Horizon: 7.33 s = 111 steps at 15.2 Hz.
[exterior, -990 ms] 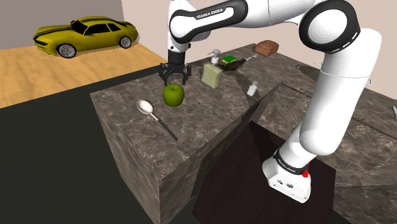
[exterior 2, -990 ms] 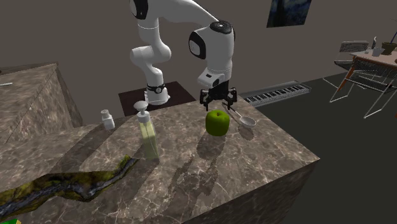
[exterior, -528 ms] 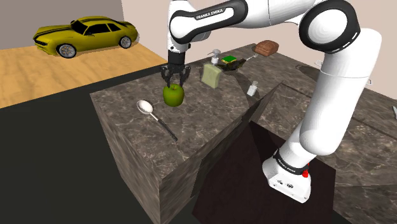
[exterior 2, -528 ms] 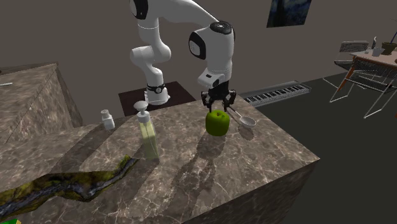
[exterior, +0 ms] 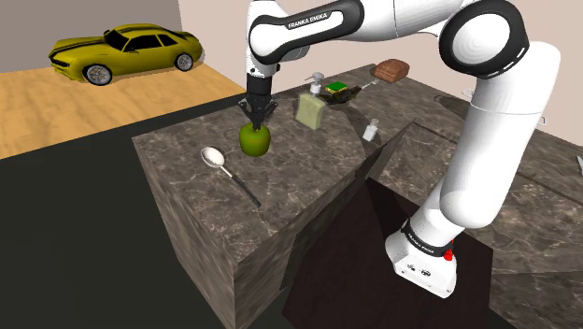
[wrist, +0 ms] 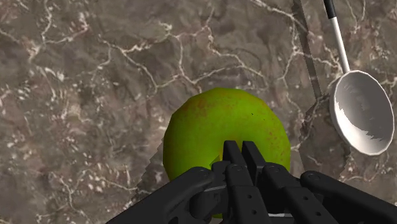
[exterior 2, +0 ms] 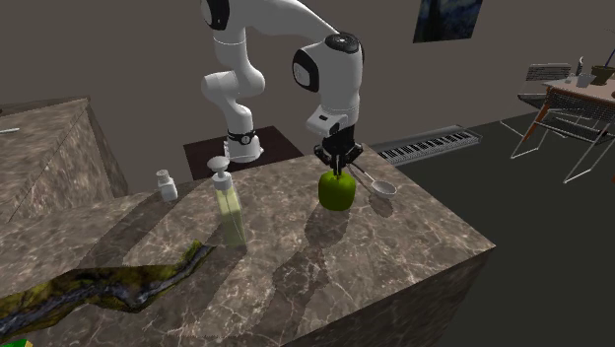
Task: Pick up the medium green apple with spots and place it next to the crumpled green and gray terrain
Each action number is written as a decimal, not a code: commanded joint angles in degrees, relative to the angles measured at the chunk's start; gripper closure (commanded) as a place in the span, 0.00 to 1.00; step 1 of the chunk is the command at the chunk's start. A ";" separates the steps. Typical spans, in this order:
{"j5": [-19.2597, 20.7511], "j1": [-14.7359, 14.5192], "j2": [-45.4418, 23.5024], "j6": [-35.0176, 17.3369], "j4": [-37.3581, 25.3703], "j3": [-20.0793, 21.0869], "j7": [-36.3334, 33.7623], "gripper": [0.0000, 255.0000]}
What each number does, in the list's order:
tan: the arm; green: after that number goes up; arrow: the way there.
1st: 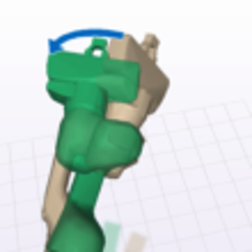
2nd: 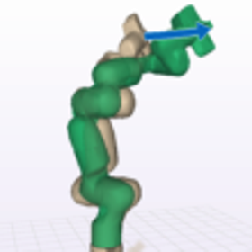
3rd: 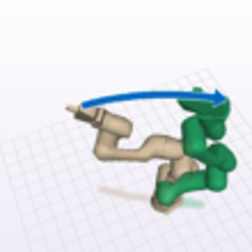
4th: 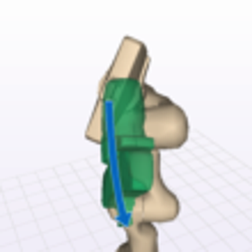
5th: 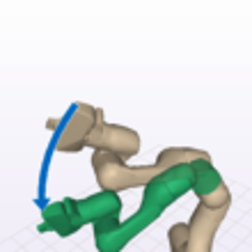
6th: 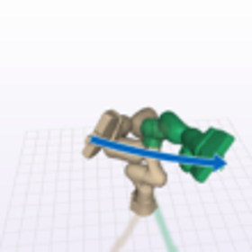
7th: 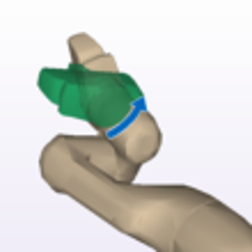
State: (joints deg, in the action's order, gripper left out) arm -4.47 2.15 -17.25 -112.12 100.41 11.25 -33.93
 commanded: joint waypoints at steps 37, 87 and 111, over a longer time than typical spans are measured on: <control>-0.34 1.64 3.88 24.78 -20.79 -0.56 0.15 1.00; 1.10 22.64 9.27 10.98 1.52 -16.87 38.19 1.00; 0.77 22.64 7.21 3.25 7.22 -16.79 38.67 0.00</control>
State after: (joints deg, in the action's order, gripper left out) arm -3.94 24.54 -9.19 -107.89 104.63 -5.30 4.36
